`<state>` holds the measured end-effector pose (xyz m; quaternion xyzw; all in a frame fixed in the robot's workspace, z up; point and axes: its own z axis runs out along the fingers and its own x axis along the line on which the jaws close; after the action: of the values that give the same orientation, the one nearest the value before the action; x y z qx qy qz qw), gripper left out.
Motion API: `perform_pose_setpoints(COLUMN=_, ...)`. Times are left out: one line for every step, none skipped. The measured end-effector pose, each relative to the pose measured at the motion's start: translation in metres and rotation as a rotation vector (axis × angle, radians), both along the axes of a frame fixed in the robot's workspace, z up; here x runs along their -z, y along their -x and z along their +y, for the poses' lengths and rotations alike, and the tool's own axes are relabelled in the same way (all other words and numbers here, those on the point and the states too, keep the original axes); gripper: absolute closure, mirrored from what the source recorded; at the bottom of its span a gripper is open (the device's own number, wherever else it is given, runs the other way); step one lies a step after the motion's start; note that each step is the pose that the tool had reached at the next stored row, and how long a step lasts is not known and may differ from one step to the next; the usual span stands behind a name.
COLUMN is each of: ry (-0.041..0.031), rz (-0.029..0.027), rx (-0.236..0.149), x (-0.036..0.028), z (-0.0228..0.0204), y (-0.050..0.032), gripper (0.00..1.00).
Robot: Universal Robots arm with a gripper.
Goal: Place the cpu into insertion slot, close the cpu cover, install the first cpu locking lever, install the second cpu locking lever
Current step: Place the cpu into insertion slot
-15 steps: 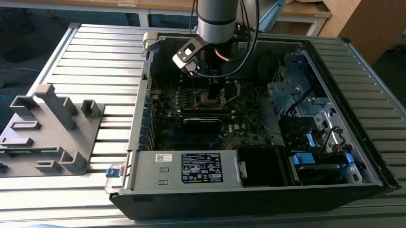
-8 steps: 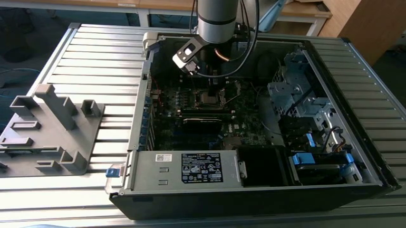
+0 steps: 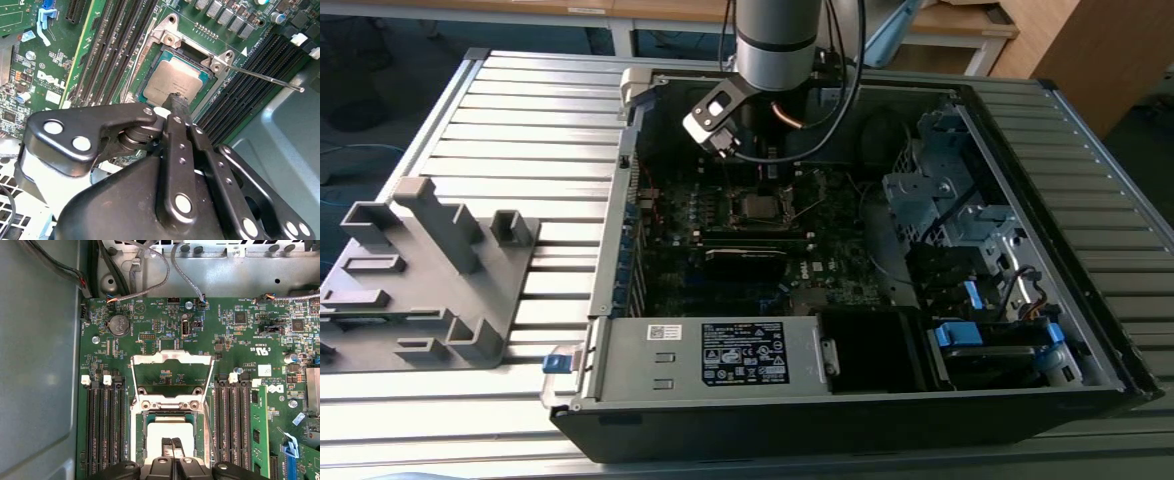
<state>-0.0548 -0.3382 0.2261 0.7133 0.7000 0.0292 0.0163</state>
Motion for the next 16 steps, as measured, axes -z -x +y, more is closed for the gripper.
perform_pose_setpoints(ry=0.0, rz=0.0, rx=0.0, x=-0.0001, z=0.0, y=0.0, gripper=0.89)
perform_pose_setpoints(ry=0.0, rz=0.0, rx=0.0, x=-0.0001, z=0.0, y=0.0, gripper=0.89)
perform_pose_setpoints(ry=0.0, rz=0.0, rx=0.0, x=-0.0002, z=0.0, y=0.0, gripper=0.89)
perform_pose_setpoints(ry=0.0, rz=0.0, rx=0.0, x=-0.0002, z=0.0, y=0.0, gripper=0.89)
perform_pose_setpoints(ry=0.0, rz=0.0, rx=0.0, x=-0.0002, z=0.0, y=0.0, gripper=0.89)
perform_pose_setpoints(ry=0.0, rz=0.0019, rx=0.0, x=-0.0002, z=0.0, y=-0.0001, gripper=0.89)
perform_pose_setpoints(ry=0.0002, rz=0.0098, rx=0.0, x=-0.0002, z=0.0, y=-0.0002, gripper=0.89)
perform_pose_setpoints(ry=0.0004, rz=0.0114, rx=0.0, x=-0.0003, z=-0.0001, y=-0.0002, gripper=0.89)
perform_pose_setpoints(ry=0.0004, rz=0.0119, rx=0.0, x=-0.0003, z=-0.0001, y=-0.0001, gripper=0.89)
perform_pose_setpoints(ry=0.0002, rz=0.0122, rx=0.0, x=-0.0002, z=0.0, y=-0.0001, gripper=0.89)
perform_pose_setpoints(ry=0.0001, rz=0.0123, rx=0.0, x=-0.0001, z=0.0, y=-0.0001, gripper=0.89)
perform_pose_setpoints(ry=-0.0003, rz=0.0121, rx=0.0, x=0.0007, z=0.0, y=-0.0001, gripper=0.89)
perform_pose_setpoints(ry=-0.0004, rz=0.0122, rx=0.0, x=0.0022, z=0.0, y=-0.0001, gripper=0.89)
perform_pose_setpoints(ry=-0.0003, rz=0.0124, rx=0.0, x=0.0039, z=0.0, y=-0.0001, gripper=0.89)
perform_pose_setpoints(ry=-0.0004, rz=0.0123, rx=0.0, x=0.0057, z=0.0, y=-0.0002, gripper=0.89)
perform_pose_setpoints(ry=-0.0003, rz=0.0123, rx=0.0, x=0.0075, z=0.0, y=-0.0001, gripper=0.89)
